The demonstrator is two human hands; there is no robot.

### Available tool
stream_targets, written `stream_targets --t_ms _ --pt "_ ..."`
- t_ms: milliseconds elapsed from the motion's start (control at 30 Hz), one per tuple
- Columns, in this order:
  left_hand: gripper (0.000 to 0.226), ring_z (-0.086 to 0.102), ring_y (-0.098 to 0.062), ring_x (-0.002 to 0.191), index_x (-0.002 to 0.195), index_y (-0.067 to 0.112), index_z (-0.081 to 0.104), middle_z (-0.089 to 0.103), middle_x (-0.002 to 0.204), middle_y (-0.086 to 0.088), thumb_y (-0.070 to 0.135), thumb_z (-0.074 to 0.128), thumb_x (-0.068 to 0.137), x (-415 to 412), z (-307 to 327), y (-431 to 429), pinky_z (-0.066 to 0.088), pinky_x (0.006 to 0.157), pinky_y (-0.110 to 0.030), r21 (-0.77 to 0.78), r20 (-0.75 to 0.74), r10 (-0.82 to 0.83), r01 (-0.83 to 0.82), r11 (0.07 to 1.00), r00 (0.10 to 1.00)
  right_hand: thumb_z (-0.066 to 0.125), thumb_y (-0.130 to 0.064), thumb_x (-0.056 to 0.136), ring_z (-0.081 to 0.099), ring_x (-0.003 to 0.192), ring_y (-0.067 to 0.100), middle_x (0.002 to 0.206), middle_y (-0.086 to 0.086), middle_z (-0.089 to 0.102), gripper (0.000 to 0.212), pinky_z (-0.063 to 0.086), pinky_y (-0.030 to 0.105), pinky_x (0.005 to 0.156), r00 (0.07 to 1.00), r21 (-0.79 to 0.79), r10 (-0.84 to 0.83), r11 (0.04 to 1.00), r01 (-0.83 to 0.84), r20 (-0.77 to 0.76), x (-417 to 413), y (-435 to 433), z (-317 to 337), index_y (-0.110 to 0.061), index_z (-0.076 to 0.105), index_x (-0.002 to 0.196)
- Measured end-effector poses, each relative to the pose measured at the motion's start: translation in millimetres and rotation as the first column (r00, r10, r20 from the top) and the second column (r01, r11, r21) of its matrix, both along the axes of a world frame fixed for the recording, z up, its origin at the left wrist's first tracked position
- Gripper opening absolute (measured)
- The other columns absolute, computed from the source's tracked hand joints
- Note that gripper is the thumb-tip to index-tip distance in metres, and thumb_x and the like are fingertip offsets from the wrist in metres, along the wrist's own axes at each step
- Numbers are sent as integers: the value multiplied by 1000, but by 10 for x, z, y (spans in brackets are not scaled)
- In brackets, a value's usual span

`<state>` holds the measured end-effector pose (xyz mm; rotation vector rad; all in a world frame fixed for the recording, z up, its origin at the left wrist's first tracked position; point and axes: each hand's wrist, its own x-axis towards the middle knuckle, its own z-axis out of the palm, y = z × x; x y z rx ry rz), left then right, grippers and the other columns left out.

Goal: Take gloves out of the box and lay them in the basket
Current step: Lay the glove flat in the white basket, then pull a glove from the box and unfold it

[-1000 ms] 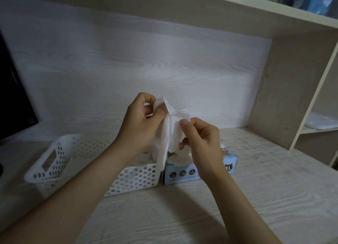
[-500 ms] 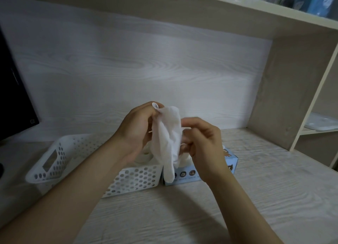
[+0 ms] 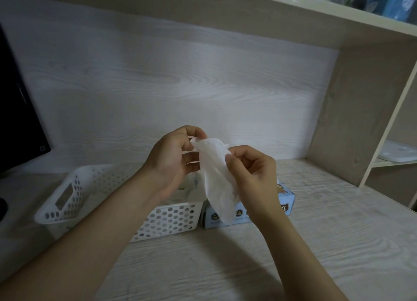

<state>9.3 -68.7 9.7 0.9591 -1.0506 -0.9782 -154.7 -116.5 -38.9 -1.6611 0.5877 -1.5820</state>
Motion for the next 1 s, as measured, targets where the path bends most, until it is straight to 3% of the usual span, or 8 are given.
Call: stream_targets --t_ms 100,167,300,400,600,700,833,1000 --pt "44 70 -29 93 86 10 75 76 100 -13 34 41 99 33 12 2 57 86 -42 8 213 25 -27 1000 977 68 -13 92 51 60 32 71 25 61 12 45 36 58 998 -81 -55 995 53 -17 -14 8 -7 -16 75 83" --pt "56 72 -24 93 84 13 79 78 93 -10 59 50 98 28 37 29 54 94 -41 -10 416 19 -16 1000 909 71 -7 95 45 52 21 60 20 55 14 39 29 52 995 -142 -87 987 78 -56 -10 16 -21 -15 76 85" --pt "31 74 -18 87 84 18 79 77 86 -4 48 74 93 9 47 53 57 92 -40 -111 575 92 -34 993 813 75 -11 97 48 48 18 54 5 56 9 39 31 48 988 -230 -117 969 90 -105 18 35 -29 -16 79 91" --pt "23 74 -17 86 89 18 78 77 87 -2 39 70 98 35 40 38 58 87 -37 -165 566 135 -49 985 813 78 -18 96 57 49 28 58 3 64 3 46 43 45 987 -250 -132 963 104 -97 16 36 -23 -19 79 94" --pt "24 58 -10 74 96 14 68 64 79 3 33 58 107 15 14 -15 48 71 -28 -336 405 295 -159 928 866 72 -27 89 65 60 17 65 -7 69 12 52 35 54 943 -316 -244 934 166 -226 -63 10 -41 -23 76 78" --pt "28 52 -14 71 96 14 63 57 78 0 38 56 108 16 -26 -51 46 68 -35 -362 381 354 -214 907 854 75 -21 87 56 54 23 59 6 61 18 45 37 52 993 -112 15 993 -28 -115 -117 23 5 -14 68 73" --pt "25 58 -14 75 102 17 62 63 85 -1 40 55 107 -4 -76 -89 50 71 -36 -321 360 360 -249 914 861 79 -21 82 51 60 36 65 37 51 18 47 34 54 934 161 348 920 -356 75 -182 50 86 -10 65 82" --pt "10 59 -18 73 114 25 60 66 90 -10 31 53 109 119 -65 -119 47 66 -37 -310 337 448 -352 883 828 75 -25 88 64 72 48 83 30 69 7 52 53 61 991 56 63 997 -57 -115 -148 25 51 -19 79 87"
